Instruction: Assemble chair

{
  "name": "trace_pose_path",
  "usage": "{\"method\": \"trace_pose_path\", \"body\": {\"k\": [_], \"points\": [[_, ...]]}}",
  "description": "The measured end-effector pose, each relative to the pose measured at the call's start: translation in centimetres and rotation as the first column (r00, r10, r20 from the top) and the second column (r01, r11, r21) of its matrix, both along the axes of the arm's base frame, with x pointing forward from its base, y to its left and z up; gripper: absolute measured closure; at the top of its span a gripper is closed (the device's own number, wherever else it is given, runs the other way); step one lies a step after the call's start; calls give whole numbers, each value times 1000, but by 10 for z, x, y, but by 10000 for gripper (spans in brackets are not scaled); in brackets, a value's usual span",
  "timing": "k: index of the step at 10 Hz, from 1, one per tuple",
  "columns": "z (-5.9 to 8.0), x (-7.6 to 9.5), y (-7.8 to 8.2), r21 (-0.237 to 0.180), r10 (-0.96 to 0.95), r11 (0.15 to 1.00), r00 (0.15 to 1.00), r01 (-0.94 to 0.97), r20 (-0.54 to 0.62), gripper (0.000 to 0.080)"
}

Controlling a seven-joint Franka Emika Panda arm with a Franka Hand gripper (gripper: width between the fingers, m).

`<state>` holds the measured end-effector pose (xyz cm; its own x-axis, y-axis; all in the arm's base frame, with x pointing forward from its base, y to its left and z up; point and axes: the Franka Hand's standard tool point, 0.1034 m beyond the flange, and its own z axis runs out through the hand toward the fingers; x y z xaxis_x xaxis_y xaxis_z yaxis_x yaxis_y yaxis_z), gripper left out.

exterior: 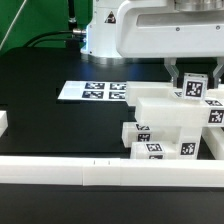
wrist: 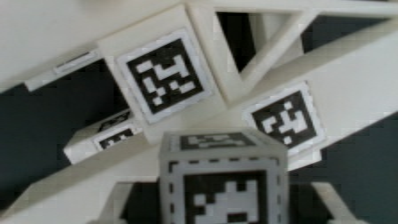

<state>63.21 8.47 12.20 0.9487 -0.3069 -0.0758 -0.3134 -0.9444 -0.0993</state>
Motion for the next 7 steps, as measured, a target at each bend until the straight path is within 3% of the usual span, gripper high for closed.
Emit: {"method": "trace_pose_path", "body": {"k": [1,4,7], "points": [[0,0,-1,30,-114,993,993,114,-16,515],[-1,2,-8,27,-345,938,937,347,-48,515],[-1,5,-11,20,-450,892,892,451,-47,515]]}}
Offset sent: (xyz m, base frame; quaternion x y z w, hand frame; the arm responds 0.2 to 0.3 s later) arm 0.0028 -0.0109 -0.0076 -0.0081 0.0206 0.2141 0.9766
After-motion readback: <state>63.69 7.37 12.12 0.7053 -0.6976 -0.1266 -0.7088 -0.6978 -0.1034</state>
